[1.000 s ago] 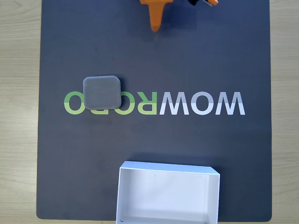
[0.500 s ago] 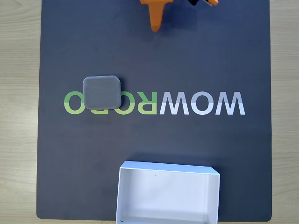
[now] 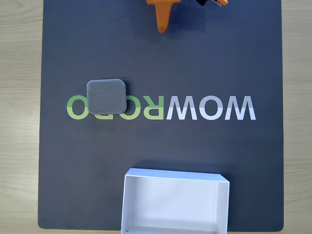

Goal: Grab the usb to bin

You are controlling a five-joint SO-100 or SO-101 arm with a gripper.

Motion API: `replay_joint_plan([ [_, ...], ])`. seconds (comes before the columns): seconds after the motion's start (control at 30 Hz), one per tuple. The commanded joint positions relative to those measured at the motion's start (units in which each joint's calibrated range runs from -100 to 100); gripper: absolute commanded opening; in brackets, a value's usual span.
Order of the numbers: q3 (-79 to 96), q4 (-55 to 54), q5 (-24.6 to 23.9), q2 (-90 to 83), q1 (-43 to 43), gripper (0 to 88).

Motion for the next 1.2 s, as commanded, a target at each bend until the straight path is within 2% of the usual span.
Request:
replay_joint_plan([
  [0.0,-0.4,0.4,0.2,0.4,0.1,0.9],
  [0.87,-0.6,-0.6,0.2,1.1,-0.4,1.0],
  [1.0,-4.4,-6.2,0.3,6.7,0.4,1.0],
  [1.17,-17.3,-16.7,0.3,25.1,0.4,1.0],
])
